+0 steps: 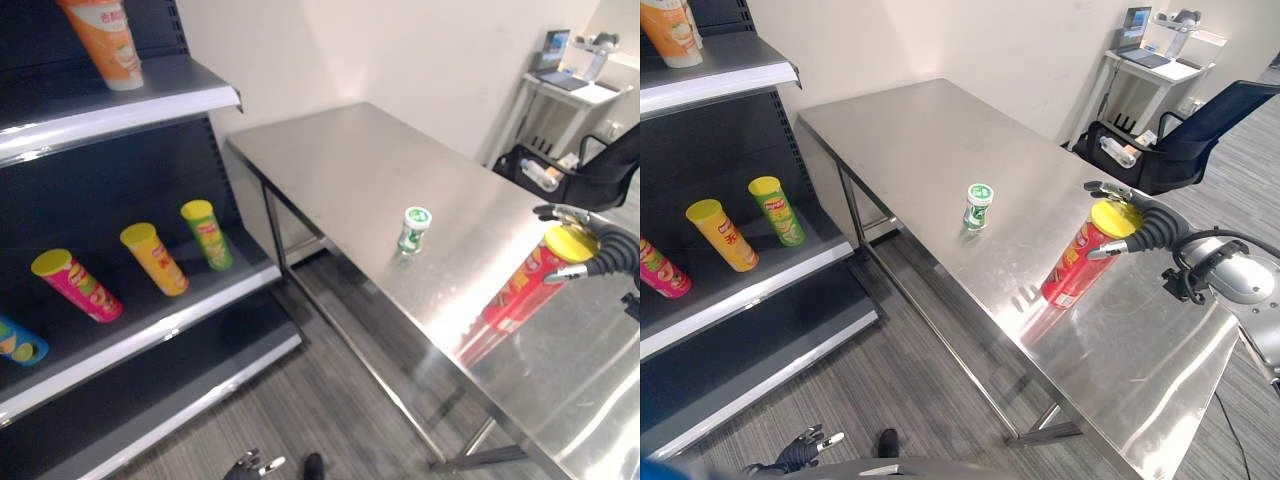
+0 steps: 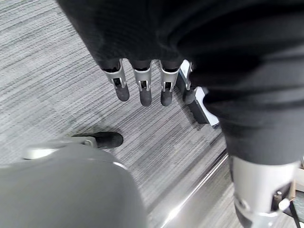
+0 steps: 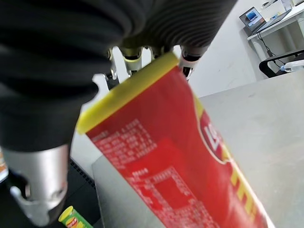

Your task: Put the goods on the table back onto the shelves and tidy them up.

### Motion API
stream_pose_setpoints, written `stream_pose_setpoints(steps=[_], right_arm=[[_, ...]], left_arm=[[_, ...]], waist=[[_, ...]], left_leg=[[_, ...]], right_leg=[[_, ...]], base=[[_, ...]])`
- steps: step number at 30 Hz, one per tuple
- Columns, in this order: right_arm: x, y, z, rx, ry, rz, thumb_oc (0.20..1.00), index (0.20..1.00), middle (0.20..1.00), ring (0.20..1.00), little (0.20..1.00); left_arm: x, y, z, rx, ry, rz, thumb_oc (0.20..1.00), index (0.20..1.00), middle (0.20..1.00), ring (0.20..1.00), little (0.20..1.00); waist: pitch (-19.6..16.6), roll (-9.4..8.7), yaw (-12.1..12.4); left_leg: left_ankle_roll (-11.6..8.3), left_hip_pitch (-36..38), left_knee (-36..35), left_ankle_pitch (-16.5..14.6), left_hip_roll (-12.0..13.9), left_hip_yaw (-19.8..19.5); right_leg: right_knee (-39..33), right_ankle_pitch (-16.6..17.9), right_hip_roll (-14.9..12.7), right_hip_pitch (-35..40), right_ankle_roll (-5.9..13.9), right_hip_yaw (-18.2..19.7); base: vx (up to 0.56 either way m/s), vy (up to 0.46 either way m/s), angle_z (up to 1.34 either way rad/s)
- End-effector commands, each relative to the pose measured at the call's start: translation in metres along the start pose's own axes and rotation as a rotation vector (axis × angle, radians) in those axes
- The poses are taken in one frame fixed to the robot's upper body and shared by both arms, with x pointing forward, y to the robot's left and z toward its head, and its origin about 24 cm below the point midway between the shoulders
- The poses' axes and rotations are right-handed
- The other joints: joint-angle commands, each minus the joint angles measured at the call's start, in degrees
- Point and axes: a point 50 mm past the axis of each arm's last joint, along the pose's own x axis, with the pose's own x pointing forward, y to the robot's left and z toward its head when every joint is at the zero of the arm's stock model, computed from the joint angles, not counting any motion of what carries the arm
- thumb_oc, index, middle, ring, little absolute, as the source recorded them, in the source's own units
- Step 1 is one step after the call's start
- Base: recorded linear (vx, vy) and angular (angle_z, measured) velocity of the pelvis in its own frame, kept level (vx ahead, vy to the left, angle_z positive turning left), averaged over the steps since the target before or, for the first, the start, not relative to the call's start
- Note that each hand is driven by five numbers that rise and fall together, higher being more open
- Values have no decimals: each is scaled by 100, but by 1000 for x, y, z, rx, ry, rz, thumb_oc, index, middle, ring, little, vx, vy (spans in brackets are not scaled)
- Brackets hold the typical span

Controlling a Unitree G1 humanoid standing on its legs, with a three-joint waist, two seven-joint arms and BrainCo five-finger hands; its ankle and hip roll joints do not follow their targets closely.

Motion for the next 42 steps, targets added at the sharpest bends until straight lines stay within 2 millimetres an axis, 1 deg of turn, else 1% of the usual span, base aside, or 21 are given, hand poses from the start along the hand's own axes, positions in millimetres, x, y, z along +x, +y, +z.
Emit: stream_pose_setpoints(steps=[1, 7, 14, 15, 16, 17, 21, 24, 27, 31, 32, 35, 37, 39, 40, 41, 42], right_arm=[[5, -5, 5, -11, -12, 20, 1000, 1000, 1000, 1000, 1000], [2, -3, -3, -35, 46, 50, 1000, 1000, 1000, 1000, 1000], [-4, -5, -1, -47, 52, 66, 1000, 1000, 1000, 1000, 1000], [-5, -5, -1, -42, 51, 67, 925, 925, 925, 925, 925], [-5, -4, -1, -39, 51, 70, 347, 347, 347, 347, 347], [-6, -4, -1, -36, 49, 73, 200, 200, 200, 200, 200], [-4, -2, -1, -44, 53, 89, 200, 200, 200, 200, 200], [-4, -3, 3, -47, 33, 88, 200, 200, 200, 200, 200], [-6, -8, 12, -80, -4, 55, 200, 200, 200, 200, 200], [-13, -25, 31, -157, -102, -108, 200, 200, 200, 200, 200], [-15, -31, 35, -182, -124, -171, 200, 200, 200, 200, 200], [-22, -43, 51, -255, -201, -311, 200, 200, 200, 200, 200], [-25, -46, 56, -256, -240, -378, 200, 200, 200, 200, 200], [-26, -49, 68, -267, -308, -433, 200, 200, 200, 200, 200], [-26, -49, 68, -267, -307, -434, 200, 200, 200, 200, 200], [-27, -51, 76, -273, -356, -470, 200, 200, 200, 200, 200], [-27, -52, 80, -283, -378, -496, 200, 200, 200, 200, 200]], left_arm=[[3, 1, 10, 9, -33, -7, 1000, 1000, 1000, 1000, 1000], [3, 3, 9, 2, -23, 2, 1000, 1000, 1000, 1000, 1000], [3, 5, 11, -5, -33, 4, 1000, 1000, 1000, 1000, 1000], [3, 4, 11, -4, -35, 3, 1000, 1000, 1000, 1000, 1000], [3, 4, 11, -2, -34, 2, 1000, 1000, 1000, 1000, 1000], [2, 5, 10, -1, -32, 2, 1000, 1000, 1000, 1000, 1000], [3, 4, 13, -1, -41, -2, 1000, 1000, 1000, 1000, 1000], [3, 5, 14, -6, -48, 2, 1000, 1000, 1000, 1000, 1000], [3, 6, 14, -21, -54, 8, 1000, 1000, 1000, 1000, 1000], [1, 9, 11, -54, -53, 33, 1000, 1000, 1000, 1000, 1000], [1, 11, 10, -65, -52, 42, 1000, 1000, 1000, 1000, 1000], [-1, 16, 9, -95, -57, 70, 1000, 1000, 1000, 1000, 1000], [-1, 18, 11, -111, -66, 81, 1000, 1000, 1000, 1000, 1000], [-2, 22, 12, -124, -80, 93, 1000, 1000, 1000, 1000, 1000], [-2, 22, 13, -124, -81, 93, 1000, 1000, 1000, 1000, 1000], [-2, 23, 16, -131, -98, 99, 1000, 1000, 1000, 1000, 1000], [-2, 23, 18, -138, -106, 101, 1000, 1000, 1000, 1000, 1000]], waist=[[-161, 109, 411], [-130, 115, 397], [-109, 124, 350], [-106, 123, 352], [-108, 120, 353], [-118, 121, 342], [-110, 115, 347], [-105, 116, 338], [-107, 120, 339], [-125, 143, 349], [-134, 148, 360], [-128, 145, 452], [-108, 118, 525], [-46, 105, 641], [-43, 102, 632], [44, 92, 737], [131, 84, 787]], left_leg=[[-530, 614, 79, -723, 556, 207], [-541, 624, 79, -724, 561, 192], [-546, 659, 79, -732, 580, 215], [-547, 667, 79, -734, 582, 222], [-547, 672, 79, -737, 584, 226], [-548, 674, 79, -741, 587, 228], [-554, 697, 79, -742, 596, 247], [-559, 703, 79, -736, 607, 242], [-561, 699, 79, -728, 620, 229], [-553, 695, 79, -715, 645, 190], [-555, 690, 79, -706, 653, 168], [-585, 656, 79, -642, 699, 50], [-611, 598, 79, -597, 722, -45], [-625, 516, 79, -495, 718, -208], [-626, 514, 79, -492, 717, -219], [-636, 384, 112, -424, 685, -380], [-673, 250, 204, -372, 667, -480]], right_leg=[[67, 804, -6, -672, 138, -259], [77, 786, -9, -668, 136, -268], [97, 769, -2, -661, 126, -250], [100, 769, 0, -660, 124, -250], [100, 766, 4, -657, 125, -252], [96, 763, 5, -651, 126, -253], [99, 761, 16, -641, 118, -236], [101, 754, 22, -640, 113, -234], [105, 725, 37, -638, 98, -230], [104, 682, 67, -621, 74, -253], [105, 670, 77, -622, 62, -263], [88, 602, 150, -590, -3, -292], [59, 566, 200, -575, -29, -319], [50, 532, 254, -587, -78, -358], [50, 530, 254, -584, -79, -369], [50, 511, 274, -576, -113, -404], [55, 493, 267, -571, -131, -502]], base=[[0, 0, 0], [0, 0, 0], [0, 0, 0], [0, 0, 0], [0, 0, 0], [0, 0, 0], [0, 0, 0], [0, 0, 0], [-7, -12, 0], [-14, -46, 0], [-15, -59, 4], [-32, -86, 9], [-58, -92, 25], [-69, -77, 36], [-92, -60, 32], [-120, -40, 26], [-183, -33, 60]])
